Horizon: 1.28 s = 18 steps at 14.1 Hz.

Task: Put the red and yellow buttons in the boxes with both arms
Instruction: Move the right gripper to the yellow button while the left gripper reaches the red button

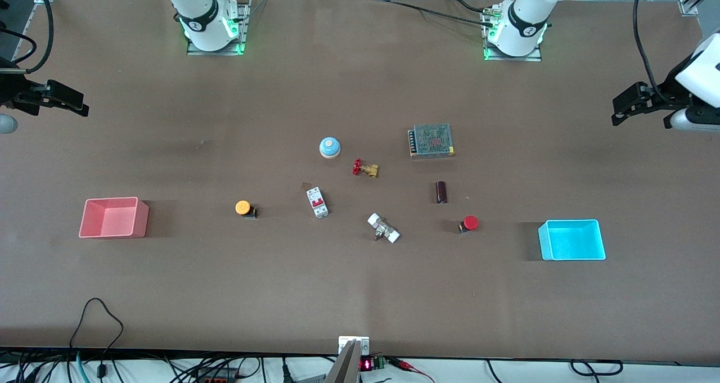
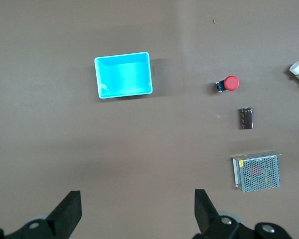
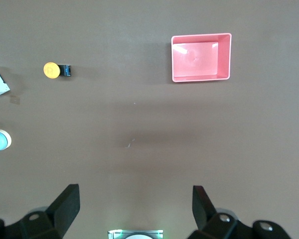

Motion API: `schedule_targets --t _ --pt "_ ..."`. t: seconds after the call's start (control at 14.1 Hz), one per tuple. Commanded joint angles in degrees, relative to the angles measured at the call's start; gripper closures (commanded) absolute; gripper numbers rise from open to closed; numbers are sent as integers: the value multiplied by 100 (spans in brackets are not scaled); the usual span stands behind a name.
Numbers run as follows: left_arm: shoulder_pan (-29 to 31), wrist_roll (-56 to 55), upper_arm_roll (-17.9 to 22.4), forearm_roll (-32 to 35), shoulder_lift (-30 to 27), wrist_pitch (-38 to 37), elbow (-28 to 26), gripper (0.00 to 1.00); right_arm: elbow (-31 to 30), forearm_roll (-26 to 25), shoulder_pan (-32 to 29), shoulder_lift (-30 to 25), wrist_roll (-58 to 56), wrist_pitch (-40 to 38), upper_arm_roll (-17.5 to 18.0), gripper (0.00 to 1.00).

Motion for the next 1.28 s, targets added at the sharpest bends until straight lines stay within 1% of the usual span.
schedule_targets --t 0.0,0.14,0.28,0.43,0.5,0.64,0.71,0.85,0.99,1.21 --pt "9 -27 3 -89 -55 -6 86 0 -162 -79 25 -196 85 -72 23 0" --pt "79 -18 29 -89 -274 -6 95 0 -179 -79 25 -179 94 -46 31 0" --pt "71 -70 20 -89 -206 72 86 0 -241 -44 182 -82 59 6 40 0" --pt "-16 -385 -15 -177 136 501 16 0 -416 -9 481 58 181 251 40 0" --pt "-17 -483 -111 -212 364 678 24 0 -600 -9 665 137 425 487 40 0" --pt "-17 -676 -269 -213 777 1003 51 0 -1074 8 981 313 1127 1172 49 0" --pt "-34 -773 -366 -213 1032 1187 68 0 -1215 9 1174 444 1331 1454 40 0" --pt "-35 -1010 -612 -213 1515 1661 86 0 -1182 9 1500 865 1613 1824 40 0" --pt "-78 -1221 -779 -195 1929 1979 95 0 -1182 9 1607 1252 1667 2368 40 0" --pt "-473 -1589 -780 -186 2509 2453 104 0 -1164 35 1712 1710 1702 3055 49 0"
